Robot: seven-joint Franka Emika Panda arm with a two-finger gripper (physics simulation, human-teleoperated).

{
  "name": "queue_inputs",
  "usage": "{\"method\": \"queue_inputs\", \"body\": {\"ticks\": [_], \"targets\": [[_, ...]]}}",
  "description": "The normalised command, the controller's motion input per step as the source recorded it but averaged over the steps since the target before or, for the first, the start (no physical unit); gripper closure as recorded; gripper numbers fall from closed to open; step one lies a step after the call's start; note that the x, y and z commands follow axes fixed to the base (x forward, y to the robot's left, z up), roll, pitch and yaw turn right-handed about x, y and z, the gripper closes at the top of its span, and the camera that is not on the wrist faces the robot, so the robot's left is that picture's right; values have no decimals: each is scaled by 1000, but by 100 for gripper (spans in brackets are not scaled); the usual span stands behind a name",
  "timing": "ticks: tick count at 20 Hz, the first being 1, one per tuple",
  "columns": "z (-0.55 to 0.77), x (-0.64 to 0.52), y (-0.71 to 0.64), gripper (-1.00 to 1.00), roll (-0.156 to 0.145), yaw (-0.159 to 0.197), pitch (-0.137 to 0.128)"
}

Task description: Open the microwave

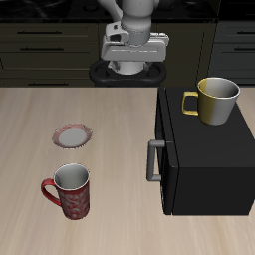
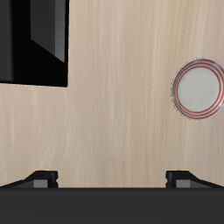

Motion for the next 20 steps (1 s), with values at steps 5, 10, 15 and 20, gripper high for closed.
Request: {"method": "queue_inputs", "body": {"ticks": [5, 10, 15, 20], "targets": [[71, 71, -107, -100, 29, 22, 6], [68, 145, -123, -100, 83, 39, 41], [83, 264, -186, -100, 27, 93, 10], [52, 287, -96, -100, -9, 184, -15]]}}
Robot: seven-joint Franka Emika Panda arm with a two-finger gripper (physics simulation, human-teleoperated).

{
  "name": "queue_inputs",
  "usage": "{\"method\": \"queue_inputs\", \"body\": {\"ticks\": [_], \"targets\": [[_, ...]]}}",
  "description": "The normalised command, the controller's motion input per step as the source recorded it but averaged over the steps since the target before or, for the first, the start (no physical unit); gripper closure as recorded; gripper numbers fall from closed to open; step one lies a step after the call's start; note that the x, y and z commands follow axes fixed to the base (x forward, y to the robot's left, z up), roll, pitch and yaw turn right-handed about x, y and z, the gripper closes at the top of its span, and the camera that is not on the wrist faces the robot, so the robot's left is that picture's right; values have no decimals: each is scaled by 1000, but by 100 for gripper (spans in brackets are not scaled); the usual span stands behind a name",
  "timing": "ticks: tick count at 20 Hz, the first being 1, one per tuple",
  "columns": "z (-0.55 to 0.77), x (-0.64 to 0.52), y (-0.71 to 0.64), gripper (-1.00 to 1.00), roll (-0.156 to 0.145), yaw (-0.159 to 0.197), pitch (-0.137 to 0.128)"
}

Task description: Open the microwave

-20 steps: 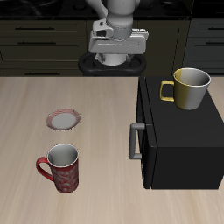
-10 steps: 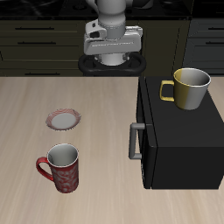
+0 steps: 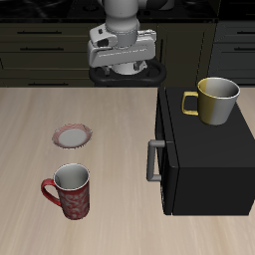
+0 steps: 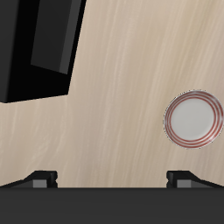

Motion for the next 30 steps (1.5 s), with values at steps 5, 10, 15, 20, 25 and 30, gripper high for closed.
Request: {"method": "queue_inputs", "body": {"ticks": [5, 10, 15, 20, 25, 30], "targets": [[-3, 279, 40, -100, -11, 219, -18], [-80, 308, 50, -100, -18, 249, 15], [95, 337, 20, -100, -43, 206, -18], [79, 283, 3, -100, -36, 203, -52], [44, 247, 72, -100, -21, 216, -25], [16, 199, 42, -100, -12, 169, -11]]}}
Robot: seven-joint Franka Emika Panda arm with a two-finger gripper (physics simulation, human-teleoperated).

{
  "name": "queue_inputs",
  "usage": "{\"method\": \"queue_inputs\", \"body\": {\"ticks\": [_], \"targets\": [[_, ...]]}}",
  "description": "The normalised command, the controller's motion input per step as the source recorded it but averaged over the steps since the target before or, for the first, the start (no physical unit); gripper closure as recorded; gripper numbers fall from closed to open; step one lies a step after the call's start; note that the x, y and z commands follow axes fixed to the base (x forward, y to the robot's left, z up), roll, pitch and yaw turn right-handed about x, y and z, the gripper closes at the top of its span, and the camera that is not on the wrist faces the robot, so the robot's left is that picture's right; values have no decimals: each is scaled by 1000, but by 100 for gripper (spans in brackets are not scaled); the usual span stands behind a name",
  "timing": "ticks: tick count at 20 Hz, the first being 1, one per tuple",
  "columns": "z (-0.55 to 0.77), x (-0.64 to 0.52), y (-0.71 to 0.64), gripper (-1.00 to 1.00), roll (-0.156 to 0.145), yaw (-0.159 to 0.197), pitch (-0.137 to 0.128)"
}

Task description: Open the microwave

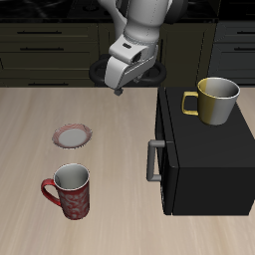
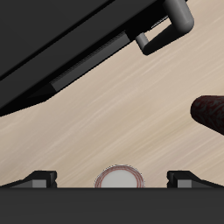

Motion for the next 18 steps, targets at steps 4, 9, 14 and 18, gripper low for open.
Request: {"method": "queue_inputs", "body": {"ticks": [4, 9, 14, 18], "targets": [[55, 114, 36, -100, -4, 159, -78], [98, 147, -70, -100, -20, 86, -39], [72, 192, -116, -100, 1, 101, -18], [58, 233, -122, -100, 12, 153, -63]]}}
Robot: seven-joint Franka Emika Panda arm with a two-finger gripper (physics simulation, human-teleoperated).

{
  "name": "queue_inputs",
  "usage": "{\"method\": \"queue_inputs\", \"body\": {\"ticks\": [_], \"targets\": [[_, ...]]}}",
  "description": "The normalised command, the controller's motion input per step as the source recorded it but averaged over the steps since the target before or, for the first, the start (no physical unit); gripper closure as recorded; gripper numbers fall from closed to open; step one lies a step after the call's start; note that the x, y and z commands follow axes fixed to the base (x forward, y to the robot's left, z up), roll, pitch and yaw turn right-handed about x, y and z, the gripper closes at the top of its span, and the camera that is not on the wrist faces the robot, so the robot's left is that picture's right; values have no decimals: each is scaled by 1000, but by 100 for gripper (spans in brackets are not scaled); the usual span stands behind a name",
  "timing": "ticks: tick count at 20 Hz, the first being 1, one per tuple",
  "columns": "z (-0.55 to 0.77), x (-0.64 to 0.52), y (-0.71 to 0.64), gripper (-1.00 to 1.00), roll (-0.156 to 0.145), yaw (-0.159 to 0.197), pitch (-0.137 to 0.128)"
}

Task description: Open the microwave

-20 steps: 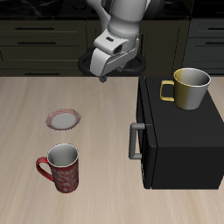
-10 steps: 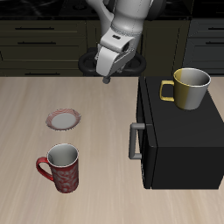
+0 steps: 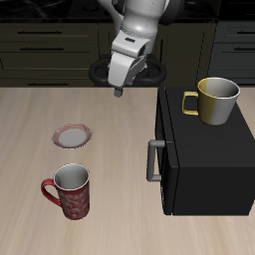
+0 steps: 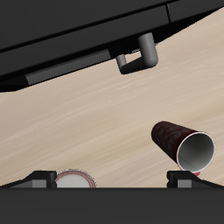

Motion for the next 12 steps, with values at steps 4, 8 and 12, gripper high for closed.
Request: {"method": "queue_inputs", "body": {"ticks": [4, 8, 12], "targets": [[56, 179, -174, -100, -18, 87, -52], [98, 108, -114, -100, 73, 135, -44], [49, 30, -43, -100, 84, 191, -63]]}}
